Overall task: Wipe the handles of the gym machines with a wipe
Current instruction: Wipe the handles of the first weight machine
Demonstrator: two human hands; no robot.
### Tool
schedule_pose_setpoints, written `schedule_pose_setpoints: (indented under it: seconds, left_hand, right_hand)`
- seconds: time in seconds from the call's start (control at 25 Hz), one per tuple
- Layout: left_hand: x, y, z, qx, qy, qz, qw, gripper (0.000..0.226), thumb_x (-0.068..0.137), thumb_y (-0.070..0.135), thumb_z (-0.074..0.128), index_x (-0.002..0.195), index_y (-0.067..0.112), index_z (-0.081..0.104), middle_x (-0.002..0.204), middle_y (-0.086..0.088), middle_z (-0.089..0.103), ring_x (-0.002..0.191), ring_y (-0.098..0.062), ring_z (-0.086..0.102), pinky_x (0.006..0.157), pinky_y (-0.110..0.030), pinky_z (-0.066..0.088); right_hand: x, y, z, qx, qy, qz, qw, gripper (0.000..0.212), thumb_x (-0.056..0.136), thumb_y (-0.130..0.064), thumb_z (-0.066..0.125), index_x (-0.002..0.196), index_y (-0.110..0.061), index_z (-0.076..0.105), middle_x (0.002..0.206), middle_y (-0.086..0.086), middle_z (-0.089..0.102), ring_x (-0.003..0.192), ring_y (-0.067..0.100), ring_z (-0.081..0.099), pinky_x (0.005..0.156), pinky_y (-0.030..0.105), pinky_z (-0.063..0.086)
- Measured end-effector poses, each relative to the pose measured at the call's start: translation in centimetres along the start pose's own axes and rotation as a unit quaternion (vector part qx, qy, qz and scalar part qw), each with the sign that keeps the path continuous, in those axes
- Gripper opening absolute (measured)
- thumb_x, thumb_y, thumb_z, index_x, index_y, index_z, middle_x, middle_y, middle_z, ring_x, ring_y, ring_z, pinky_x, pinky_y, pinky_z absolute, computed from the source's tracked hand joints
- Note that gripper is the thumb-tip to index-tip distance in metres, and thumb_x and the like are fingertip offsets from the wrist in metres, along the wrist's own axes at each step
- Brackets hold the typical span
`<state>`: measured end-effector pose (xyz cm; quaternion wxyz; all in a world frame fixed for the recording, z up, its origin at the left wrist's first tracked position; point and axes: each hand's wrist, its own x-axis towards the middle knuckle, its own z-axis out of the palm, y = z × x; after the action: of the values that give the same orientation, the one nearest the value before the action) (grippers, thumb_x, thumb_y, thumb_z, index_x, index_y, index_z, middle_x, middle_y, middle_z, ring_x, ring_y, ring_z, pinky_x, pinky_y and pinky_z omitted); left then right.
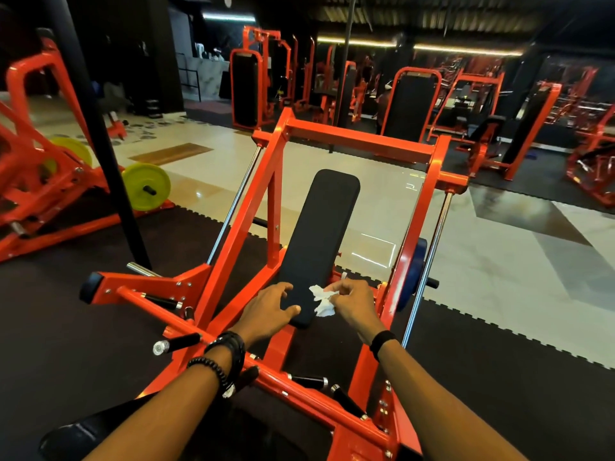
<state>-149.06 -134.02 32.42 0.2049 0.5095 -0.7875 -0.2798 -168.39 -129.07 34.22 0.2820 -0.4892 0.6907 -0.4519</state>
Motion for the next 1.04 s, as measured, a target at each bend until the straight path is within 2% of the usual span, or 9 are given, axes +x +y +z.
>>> schedule_pose_setpoints:
  seconds: [0.16, 0.24, 0.4, 0.56, 0.6, 0.68, 0.76, 0.88, 1.04]
  left_hand:
    - [-0.3, 0.9, 0.2, -0.001, 0.002, 0.007, 1.0, 0.061, 0.092, 0.039, 0.065, 0.147, 0.022, 0.043, 0.139, -0.001, 0.056, 0.126, -0.018, 0.055, 0.102, -0.038, 0.048]
    - [-0.4, 1.4, 0.3, -0.001, 0.0, 0.011, 1.0, 0.061, 0.093, 0.039, 0.065, 0.147, 0.021, 0.043, 0.139, -0.001, 0.055, 0.127, -0.018, 0.054, 0.104, -0.039, 0.047]
    - [-0.8, 2.5, 0.5, 0.014, 0.003, 0.014, 1.0, 0.06, 0.093, 0.039, 0.065, 0.146, 0.022, 0.043, 0.139, 0.0, 0.055, 0.126, -0.018, 0.053, 0.101, -0.035, 0.046]
    - [-1.4, 4.8, 0.6, 0.024, 0.014, 0.015, 0.999, 0.058, 0.093, 0.041, 0.064, 0.144, 0.022, 0.046, 0.136, 0.001, 0.056, 0.122, -0.017, 0.056, 0.097, -0.033, 0.047]
    - [-1.6, 5.6, 0.8, 0.028, 0.02, 0.016, 0.999, 0.058, 0.093, 0.041, 0.064, 0.144, 0.022, 0.046, 0.136, 0.0, 0.056, 0.121, -0.017, 0.056, 0.096, -0.032, 0.047]
    - [-2.2, 7.5, 1.5, 0.033, 0.034, 0.016, 0.999, 0.058, 0.093, 0.041, 0.064, 0.145, 0.021, 0.046, 0.135, -0.001, 0.057, 0.122, -0.017, 0.056, 0.094, -0.031, 0.045]
    - [-2.7, 9.4, 2.4, 0.037, 0.044, 0.016, 0.998, 0.058, 0.093, 0.04, 0.064, 0.144, 0.02, 0.047, 0.134, -0.001, 0.058, 0.121, -0.017, 0.056, 0.095, -0.032, 0.046]
    - [-3.5, 11.7, 4.0, 0.038, 0.053, 0.015, 0.998, 0.055, 0.092, 0.041, 0.064, 0.142, 0.02, 0.049, 0.131, 0.0, 0.06, 0.118, -0.018, 0.057, 0.094, -0.033, 0.048]
    - [-4.6, 13.4, 6.1, 0.017, 0.078, -0.006, 0.997, 0.052, 0.09, 0.041, 0.067, 0.136, 0.019, 0.055, 0.124, 0.0, 0.064, 0.112, -0.017, 0.06, 0.095, -0.036, 0.05]
  right_hand:
    - [-0.6, 0.1, -1.2, 0.02, -0.011, 0.013, 1.0, 0.023, 0.082, 0.003, 0.067, 0.099, -0.009, 0.077, 0.099, 0.004, 0.071, 0.087, 0.01, 0.063, 0.067, 0.018, 0.048]
    - [-0.9, 0.0, -1.7, 0.009, -0.026, 0.002, 1.0, 0.025, 0.081, -0.001, 0.073, 0.105, -0.008, 0.074, 0.101, 0.003, 0.069, 0.086, 0.006, 0.062, 0.066, 0.013, 0.046]
    - [-1.2, -0.3, -2.9, -0.026, -0.018, -0.042, 0.999, 0.024, 0.074, -0.011, 0.084, 0.093, -0.008, 0.07, 0.088, -0.007, 0.064, 0.08, 0.003, 0.061, 0.063, 0.012, 0.046]
    - [-1.3, -0.6, -5.1, -0.007, 0.0, -0.061, 0.998, 0.014, 0.084, -0.01, 0.075, 0.091, -0.008, 0.063, 0.098, 0.008, 0.065, 0.079, 0.015, 0.069, 0.053, 0.018, 0.054]
    - [-1.5, -0.6, -5.9, -0.006, -0.006, -0.068, 0.998, 0.013, 0.088, -0.011, 0.072, 0.093, -0.012, 0.06, 0.101, 0.005, 0.062, 0.083, 0.017, 0.068, 0.055, 0.022, 0.057]
    - [-1.9, -0.4, -8.0, -0.031, -0.029, -0.1, 0.994, 0.014, 0.091, -0.011, 0.066, 0.097, -0.019, 0.057, 0.103, -0.001, 0.059, 0.092, 0.016, 0.064, 0.071, 0.031, 0.059]
    - [-2.3, 0.0, -10.2, -0.064, -0.048, -0.132, 0.988, 0.012, 0.091, -0.009, 0.064, 0.098, -0.018, 0.061, 0.104, -0.001, 0.062, 0.095, 0.014, 0.06, 0.08, 0.027, 0.052]
    - [-2.9, 0.7, -13.1, -0.09, -0.039, -0.156, 0.983, 0.01, 0.087, -0.008, 0.068, 0.087, -0.017, 0.065, 0.094, -0.002, 0.066, 0.087, 0.008, 0.058, 0.07, 0.012, 0.041]
    - [-3.5, 2.0, -16.4, -0.05, -0.021, -0.172, 0.984, 0.007, 0.082, -0.006, 0.074, 0.078, -0.012, 0.071, 0.085, -0.001, 0.07, 0.077, 0.003, 0.06, 0.063, 0.013, 0.042]
